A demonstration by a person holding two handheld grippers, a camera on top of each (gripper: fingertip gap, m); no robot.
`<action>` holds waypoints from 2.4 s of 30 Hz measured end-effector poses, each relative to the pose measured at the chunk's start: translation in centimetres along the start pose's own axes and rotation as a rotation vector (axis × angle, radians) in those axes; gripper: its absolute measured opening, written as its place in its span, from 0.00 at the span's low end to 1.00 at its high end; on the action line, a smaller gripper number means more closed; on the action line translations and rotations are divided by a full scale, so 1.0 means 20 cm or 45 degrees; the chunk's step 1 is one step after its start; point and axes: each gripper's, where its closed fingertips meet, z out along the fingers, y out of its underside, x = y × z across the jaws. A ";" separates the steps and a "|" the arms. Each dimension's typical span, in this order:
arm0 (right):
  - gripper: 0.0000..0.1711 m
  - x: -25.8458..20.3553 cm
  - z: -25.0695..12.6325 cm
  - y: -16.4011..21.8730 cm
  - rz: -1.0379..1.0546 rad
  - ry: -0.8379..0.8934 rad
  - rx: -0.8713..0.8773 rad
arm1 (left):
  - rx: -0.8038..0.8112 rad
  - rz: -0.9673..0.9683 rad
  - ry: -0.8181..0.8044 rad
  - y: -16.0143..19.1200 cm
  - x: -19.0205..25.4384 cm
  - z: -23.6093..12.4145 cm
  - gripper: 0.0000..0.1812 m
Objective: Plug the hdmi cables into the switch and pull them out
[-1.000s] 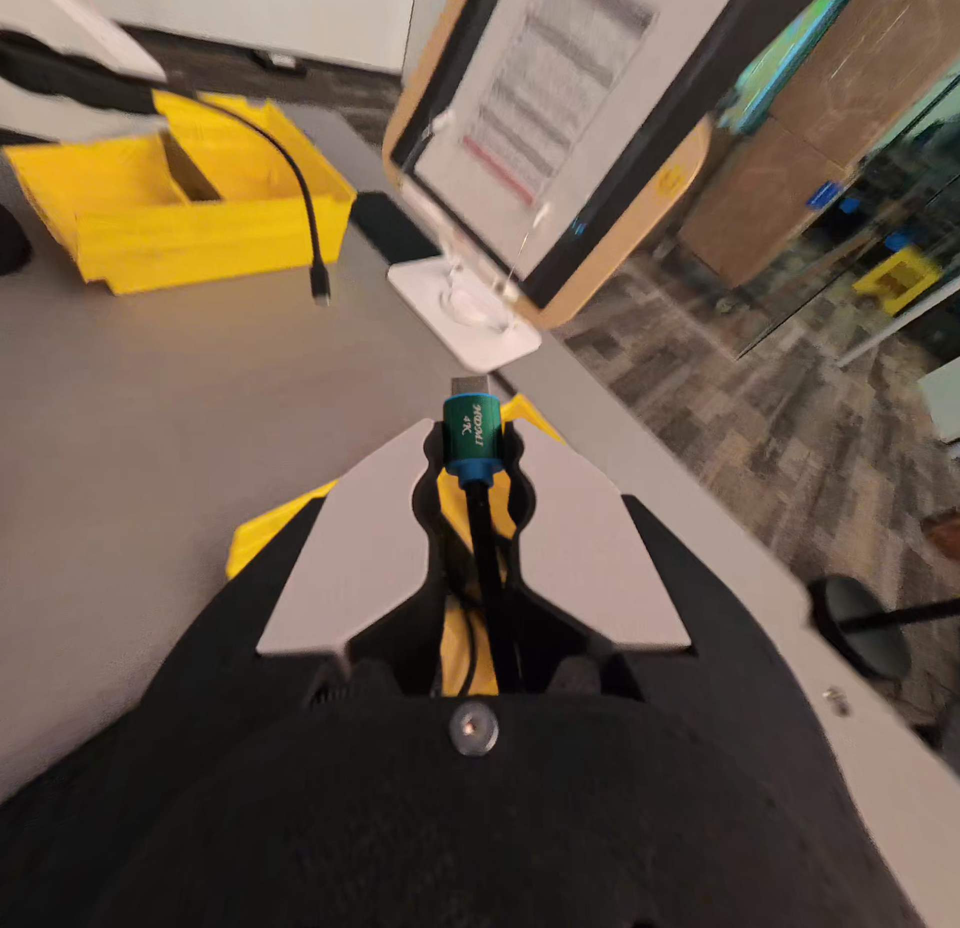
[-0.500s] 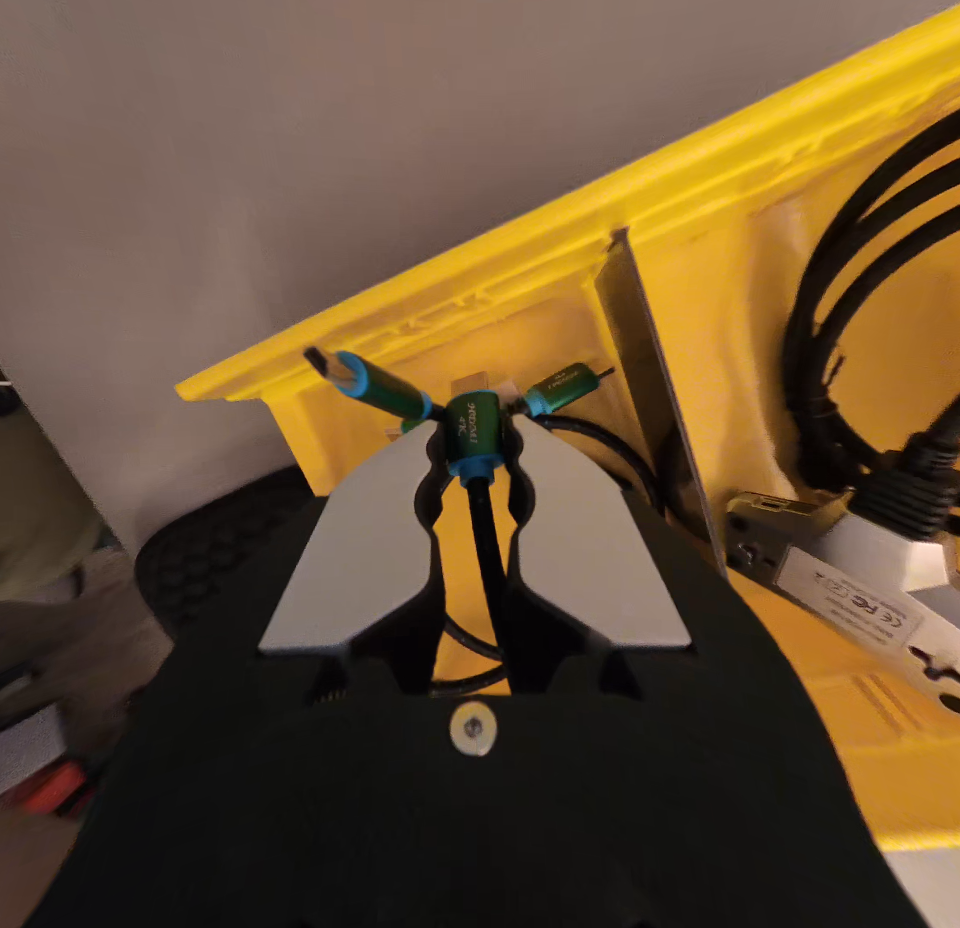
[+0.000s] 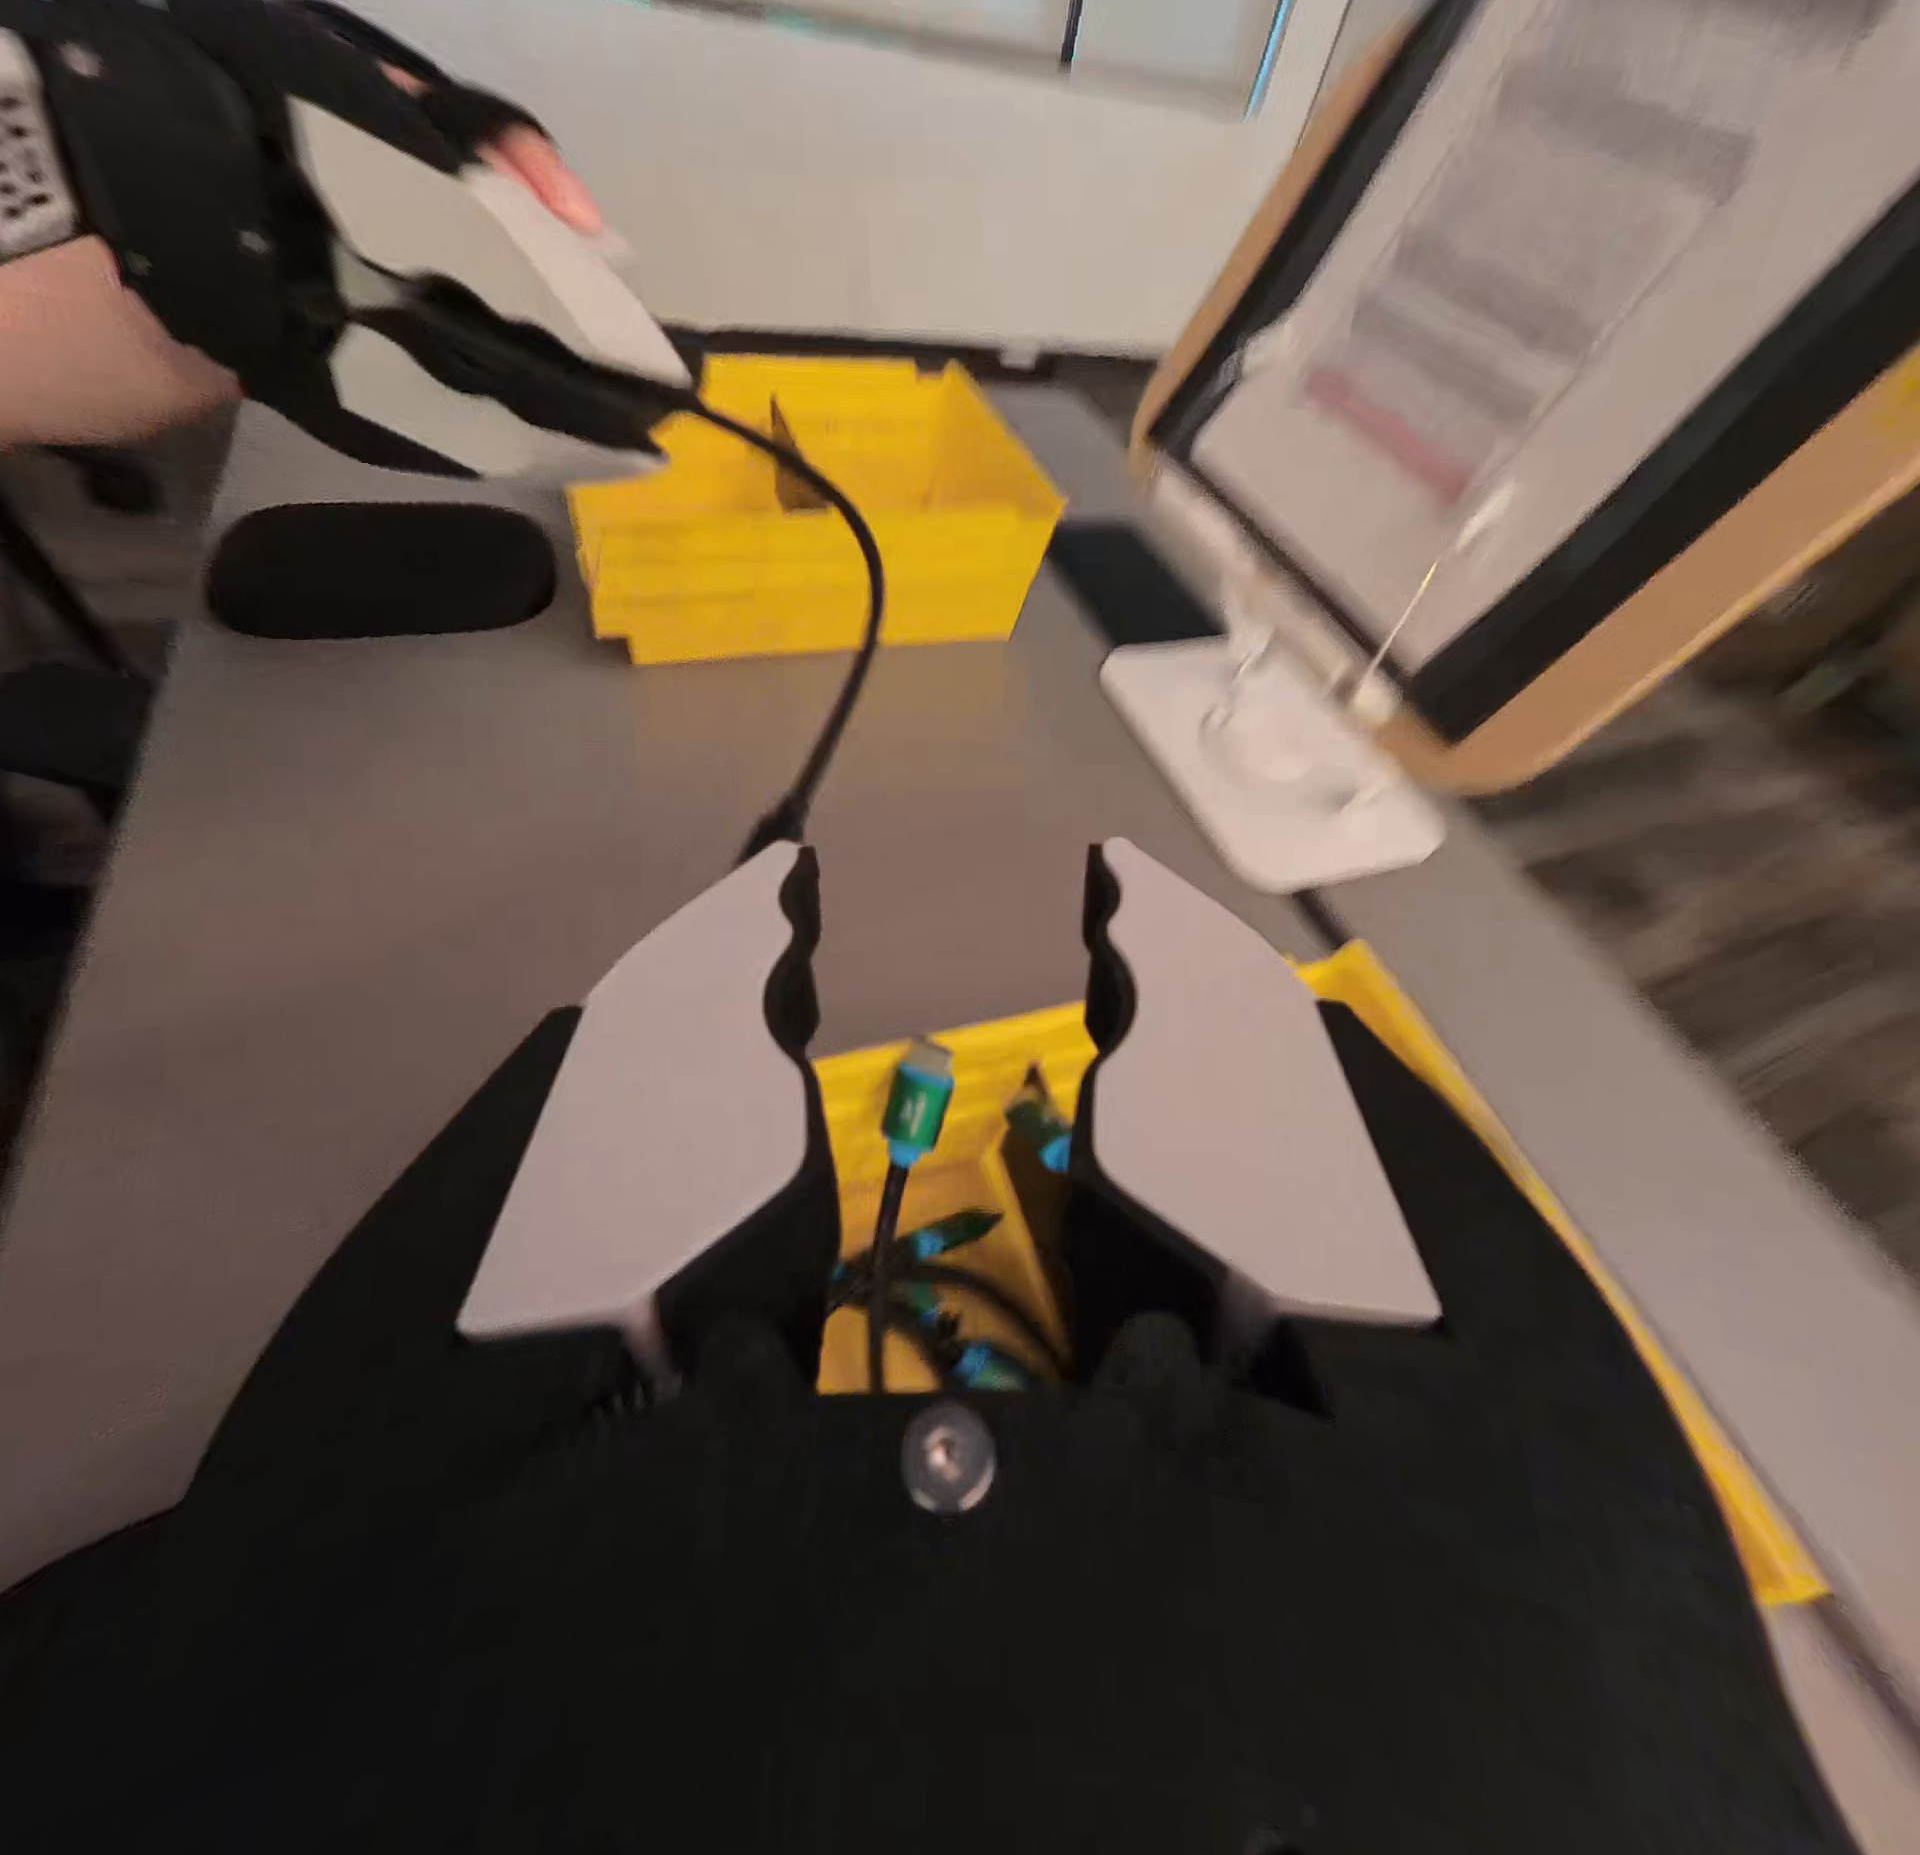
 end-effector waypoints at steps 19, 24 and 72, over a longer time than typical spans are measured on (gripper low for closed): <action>0.13 -0.67 0.30 -0.31 -1.243 0.306 0.118 | 0.176 -0.167 0.211 -0.35 0.08 0.06 0.09; 0.08 -0.66 0.30 -0.28 -1.210 0.279 0.038 | 0.175 -0.055 0.230 -0.36 0.13 0.07 0.09; 0.36 0.28 -0.70 0.77 0.637 0.997 -0.600 | -1.016 -1.334 -0.123 1.43 0.10 -0.96 0.35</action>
